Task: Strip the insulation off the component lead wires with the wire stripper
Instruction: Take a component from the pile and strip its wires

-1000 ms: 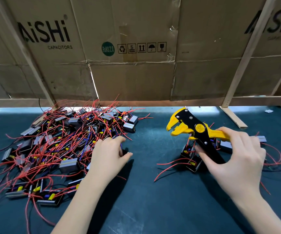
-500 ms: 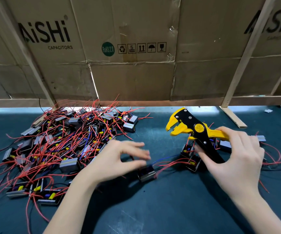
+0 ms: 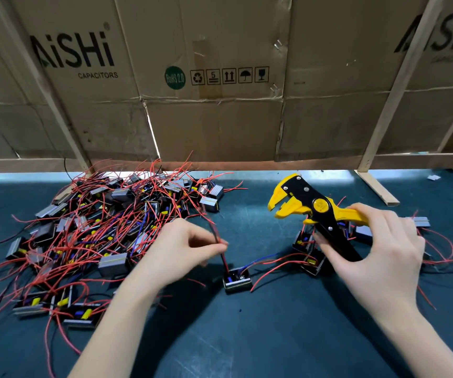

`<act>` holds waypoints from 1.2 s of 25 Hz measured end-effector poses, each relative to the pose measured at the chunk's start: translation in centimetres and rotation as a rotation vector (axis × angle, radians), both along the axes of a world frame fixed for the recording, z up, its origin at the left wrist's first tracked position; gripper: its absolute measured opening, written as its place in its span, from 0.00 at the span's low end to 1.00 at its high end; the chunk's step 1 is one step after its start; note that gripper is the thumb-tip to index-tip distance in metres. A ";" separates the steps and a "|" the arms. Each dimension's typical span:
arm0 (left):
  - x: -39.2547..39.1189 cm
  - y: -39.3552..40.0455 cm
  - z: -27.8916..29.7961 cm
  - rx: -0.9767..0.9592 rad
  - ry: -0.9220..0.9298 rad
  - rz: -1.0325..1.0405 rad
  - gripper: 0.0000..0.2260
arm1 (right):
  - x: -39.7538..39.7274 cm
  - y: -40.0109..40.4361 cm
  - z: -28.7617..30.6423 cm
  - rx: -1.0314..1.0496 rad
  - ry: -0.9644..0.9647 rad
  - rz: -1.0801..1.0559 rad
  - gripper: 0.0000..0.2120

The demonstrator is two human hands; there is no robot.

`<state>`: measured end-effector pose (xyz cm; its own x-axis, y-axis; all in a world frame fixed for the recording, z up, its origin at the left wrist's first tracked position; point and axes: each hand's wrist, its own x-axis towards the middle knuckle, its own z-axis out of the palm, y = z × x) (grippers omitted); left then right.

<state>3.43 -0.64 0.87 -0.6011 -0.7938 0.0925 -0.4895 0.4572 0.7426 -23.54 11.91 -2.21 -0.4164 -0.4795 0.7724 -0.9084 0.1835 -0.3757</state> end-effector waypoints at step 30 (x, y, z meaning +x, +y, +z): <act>-3.5 0.4 -3.0 0.283 0.512 0.065 0.05 | 1.2 0.0 -0.4 0.145 0.058 0.009 0.25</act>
<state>-0.10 -0.21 -2.09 -0.4848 -0.8638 0.1370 -0.0572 0.1876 0.9806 -22.35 11.88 -2.65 -0.3686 -0.5913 0.7173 -0.9295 0.2237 -0.2932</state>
